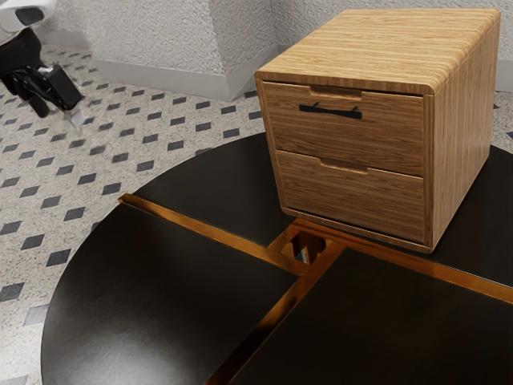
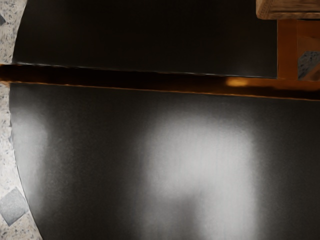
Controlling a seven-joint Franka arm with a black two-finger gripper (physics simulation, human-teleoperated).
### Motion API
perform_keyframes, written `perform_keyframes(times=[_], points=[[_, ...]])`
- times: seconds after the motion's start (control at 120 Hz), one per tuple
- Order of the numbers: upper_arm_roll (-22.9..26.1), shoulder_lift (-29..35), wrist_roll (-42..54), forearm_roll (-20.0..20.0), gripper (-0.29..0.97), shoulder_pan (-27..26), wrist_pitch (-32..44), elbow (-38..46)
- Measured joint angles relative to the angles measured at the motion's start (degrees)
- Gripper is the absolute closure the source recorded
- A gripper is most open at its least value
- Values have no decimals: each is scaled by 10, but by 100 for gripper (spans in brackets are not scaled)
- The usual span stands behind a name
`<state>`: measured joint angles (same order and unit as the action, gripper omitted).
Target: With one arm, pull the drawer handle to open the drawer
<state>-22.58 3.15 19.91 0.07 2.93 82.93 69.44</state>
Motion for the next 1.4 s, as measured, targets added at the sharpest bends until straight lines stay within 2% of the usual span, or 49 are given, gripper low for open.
perform_keyframes(times=[0.05, 0.083, 0.2, 0.258, 0.35, 0.408, 0.475, 0.625, 0.675, 0.767, 0.883, 1.1, 1.225, 1.4], points=[[17, 7, 8, -4, 2, 34, 1, -15], [29, 9, 14, -7, 2, 39, 1, -19], [35, 7, 31, -30, 2, -19, -16, -19], [41, 2, 59, -44, 2, -22, -11, -18], [107, -20, 145, -49, 2, 25, 1, -16], [134, -46, 196, -46, 2, 30, 12, -11], [154, -37, 247, -42, 2, 18, 51, 54], [218, 104, 344, 0, 2, -11, 185, 285], [246, 117, 371, 18, 2, -8, 229, 318], [279, 69, 416, 46, 2, -9, 298, 300], [308, 46, 464, 83, 2, -10, 376, 288], [373, -9, 530, 103, 2, -18, 451, 187], [367, -81, 558, 113, 2, -50, 470, 135], [332, -106, 589, 118, 2, 6, 483, 117]])
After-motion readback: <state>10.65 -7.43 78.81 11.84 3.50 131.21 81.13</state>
